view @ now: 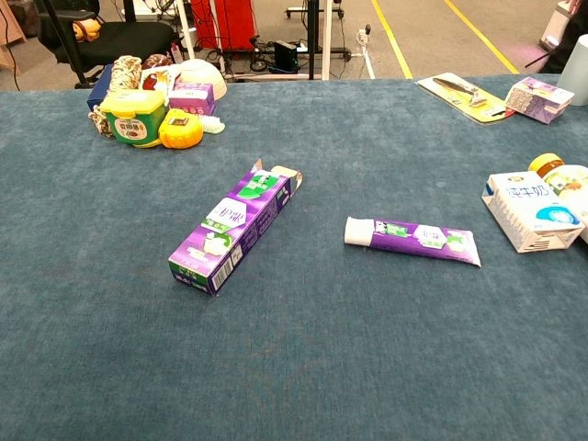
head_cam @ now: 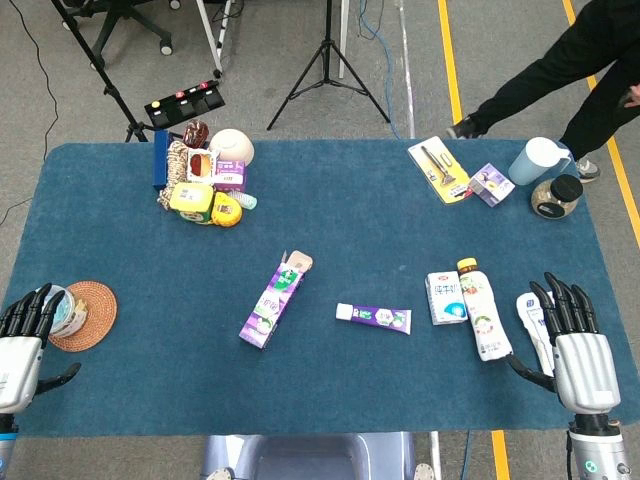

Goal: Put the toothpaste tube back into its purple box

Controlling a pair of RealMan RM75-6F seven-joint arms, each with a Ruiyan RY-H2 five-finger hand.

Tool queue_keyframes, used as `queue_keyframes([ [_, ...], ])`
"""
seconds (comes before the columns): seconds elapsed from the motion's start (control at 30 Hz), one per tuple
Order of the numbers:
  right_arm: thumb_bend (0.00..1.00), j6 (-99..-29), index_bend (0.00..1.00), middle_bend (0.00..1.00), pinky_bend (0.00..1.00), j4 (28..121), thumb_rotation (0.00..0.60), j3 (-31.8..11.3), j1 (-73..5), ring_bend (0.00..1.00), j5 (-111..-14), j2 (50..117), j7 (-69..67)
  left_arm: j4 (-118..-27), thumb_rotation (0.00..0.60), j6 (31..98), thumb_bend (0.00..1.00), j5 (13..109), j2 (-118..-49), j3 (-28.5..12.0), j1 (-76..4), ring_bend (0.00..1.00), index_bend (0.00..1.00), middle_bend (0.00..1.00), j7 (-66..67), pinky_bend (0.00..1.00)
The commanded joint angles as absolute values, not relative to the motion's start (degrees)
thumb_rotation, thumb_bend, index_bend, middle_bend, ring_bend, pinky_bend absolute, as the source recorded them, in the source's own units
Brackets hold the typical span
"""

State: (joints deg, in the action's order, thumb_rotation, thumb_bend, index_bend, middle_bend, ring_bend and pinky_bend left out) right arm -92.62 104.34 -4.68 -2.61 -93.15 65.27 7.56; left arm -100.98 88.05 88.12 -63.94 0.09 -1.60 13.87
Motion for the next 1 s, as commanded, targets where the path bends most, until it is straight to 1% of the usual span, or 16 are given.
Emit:
queue_keyframes([
  [0.03, 0.0, -92.5, 0.0, 0.0, 0.0, 104.5, 0.6, -4.6, -2.5, 0.0, -93.1, 65.0, 7.1, -101.0, 0.6, 88.0, 0.04, 88.3, -63.9, 0.2, -1.6, 0.0, 0.0, 0.0, 13.9, 0.09],
  [0.3, 0.0, -91.7, 0.0, 0.0, 0.0, 104.5, 0.6, -4.1, -2.8, 0.0, -93.6, 64.9, 7.0, -100.9, 0.6, 87.9, 0.05, 88.8, -64.0, 0.3, -1.6, 0.0, 0.0, 0.0, 13.7, 0.09],
  [0.47, 0.0, -90.6, 0.0, 0.02, 0.0, 104.4, 0.6, -3.3, -3.3, 0.0, -94.8, 65.1, 7.1, -100.8, 0.6, 87.8, 0.05, 89.4, -63.8, 0.6, -1.7, 0.0, 0.0, 0.0, 13.2, 0.09],
  [0.6, 0.01, -88.4, 0.0, 0.04, 0.01, 104.3, 0.6, -3.0, -4.6, 0.01, -95.3, 66.0, 6.7, -101.2, 0.6, 87.8, 0.05, 89.9, -63.5, 0.8, -1.7, 0.0, 0.0, 0.0, 12.1, 0.09],
  [0.67, 0.01, -85.9, 0.0, 0.05, 0.02, 103.9, 0.6, -2.9, -5.9, 0.02, -95.0, 67.0, 6.6, -101.6, 0.6, 88.1, 0.05, 90.1, -63.1, 0.8, -1.6, 0.0, 0.0, 0.0, 11.2, 0.09],
  [0.8, 0.03, -80.2, 0.02, 0.07, 0.08, 103.6, 0.6, -3.0, -9.2, 0.04, -94.3, 68.9, 7.1, -101.6, 0.6, 88.6, 0.05, 90.3, -62.8, 0.9, -1.3, 0.0, 0.0, 0.0, 10.2, 0.09],
  [1.0, 0.07, -73.1, 0.09, 0.14, 0.2, 104.3, 0.6, -4.2, -14.3, 0.12, -93.6, 72.9, 9.1, -101.6, 0.6, 87.0, 0.05, 89.1, -62.9, 0.6, -2.0, 0.0, 0.0, 0.0, 10.5, 0.09],
])
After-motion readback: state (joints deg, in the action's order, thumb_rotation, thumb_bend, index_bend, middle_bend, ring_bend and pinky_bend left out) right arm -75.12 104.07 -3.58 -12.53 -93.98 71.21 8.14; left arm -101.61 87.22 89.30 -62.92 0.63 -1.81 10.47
